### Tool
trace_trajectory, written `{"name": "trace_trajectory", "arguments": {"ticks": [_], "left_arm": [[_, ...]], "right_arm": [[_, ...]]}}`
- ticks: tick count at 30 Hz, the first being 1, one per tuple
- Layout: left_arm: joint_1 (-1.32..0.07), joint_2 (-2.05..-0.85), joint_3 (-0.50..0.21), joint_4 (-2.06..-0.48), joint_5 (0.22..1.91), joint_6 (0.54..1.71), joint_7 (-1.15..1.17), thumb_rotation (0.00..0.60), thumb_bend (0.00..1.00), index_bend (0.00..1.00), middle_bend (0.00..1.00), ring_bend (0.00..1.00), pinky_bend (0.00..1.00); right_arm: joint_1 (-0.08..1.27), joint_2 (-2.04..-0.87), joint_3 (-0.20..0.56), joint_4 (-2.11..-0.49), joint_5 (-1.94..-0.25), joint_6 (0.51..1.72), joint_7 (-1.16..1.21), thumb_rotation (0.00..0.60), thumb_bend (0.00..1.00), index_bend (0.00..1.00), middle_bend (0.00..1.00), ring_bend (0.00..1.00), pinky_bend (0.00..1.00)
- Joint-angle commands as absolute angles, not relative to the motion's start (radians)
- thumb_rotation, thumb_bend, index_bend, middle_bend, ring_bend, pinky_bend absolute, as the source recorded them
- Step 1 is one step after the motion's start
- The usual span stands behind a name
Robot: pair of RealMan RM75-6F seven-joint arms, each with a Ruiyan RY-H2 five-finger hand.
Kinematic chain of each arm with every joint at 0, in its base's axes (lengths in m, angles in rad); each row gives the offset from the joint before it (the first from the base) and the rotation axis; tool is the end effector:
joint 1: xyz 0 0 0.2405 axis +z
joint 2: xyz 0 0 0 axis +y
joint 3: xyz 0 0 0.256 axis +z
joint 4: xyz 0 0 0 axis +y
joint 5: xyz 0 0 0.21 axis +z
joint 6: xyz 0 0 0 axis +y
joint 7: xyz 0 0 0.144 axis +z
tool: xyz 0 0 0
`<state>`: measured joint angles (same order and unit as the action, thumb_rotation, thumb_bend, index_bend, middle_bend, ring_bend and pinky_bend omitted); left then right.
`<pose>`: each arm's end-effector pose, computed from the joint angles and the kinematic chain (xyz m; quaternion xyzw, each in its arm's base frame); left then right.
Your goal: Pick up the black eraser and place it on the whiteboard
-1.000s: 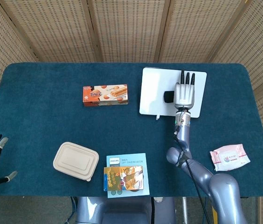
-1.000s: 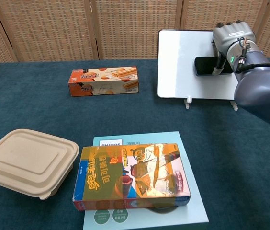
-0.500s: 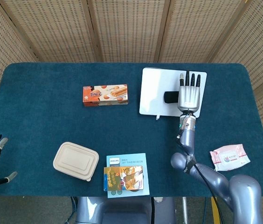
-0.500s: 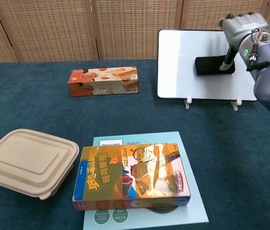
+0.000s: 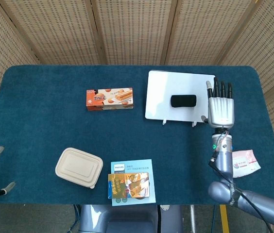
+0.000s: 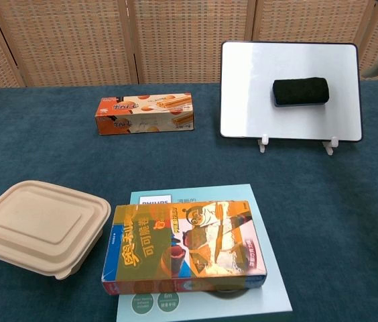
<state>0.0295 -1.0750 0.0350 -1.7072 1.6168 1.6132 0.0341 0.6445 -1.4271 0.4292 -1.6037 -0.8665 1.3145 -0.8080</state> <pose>-0.2969 0.1279 0.1648 -0.5922 -0.3911 -0.3952 0.5833 -0.1680 -0.3768 0.1082 0.5802 -0.3009 0.3410 0.6756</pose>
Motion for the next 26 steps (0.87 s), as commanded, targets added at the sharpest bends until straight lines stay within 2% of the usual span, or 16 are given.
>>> {"name": "trace_trajectory", "arguments": {"ticks": [1,4,10,19,26], "left_arm": [[0.033,-1.075,0.032,-1.709,1.621,1.622,0.039,0.6,0.0,0.0,0.0,0.0,0.0],[0.034,-1.077,0.031,-1.709,1.619,1.622,0.046,0.6,0.0,0.0,0.0,0.0,0.0],[0.033,-1.083,0.033,-1.709,1.622,1.615,0.06,0.6,0.0,0.0,0.0,0.0,0.0],[0.036,-1.084,0.033,-1.707,1.624,1.619,0.057,0.6,0.0,0.0,0.0,0.0,0.0],[0.04,-1.084,0.027,-1.701,1.622,1.629,0.045,0.6,0.0,0.0,0.0,0.0,0.0]], "right_arm": [[0.492,-1.275,0.329,-1.699,-1.096,1.291,-0.451,0.6,0.05,0.0,0.0,0.0,0.0],[0.413,-1.228,0.253,-1.651,-1.273,1.344,-0.249,0.6,0.04,0.0,0.0,0.0,0.0],[0.312,-1.224,0.145,-1.503,-1.441,1.457,-0.067,0.6,0.04,0.03,0.0,0.0,0.0],[0.209,-1.224,0.049,-1.379,-1.562,1.572,0.082,0.6,0.04,0.07,0.0,0.0,0.0],[0.172,-1.215,0.042,-1.358,-1.591,1.625,0.12,0.6,0.04,0.08,0.0,0.0,0.0]]}}
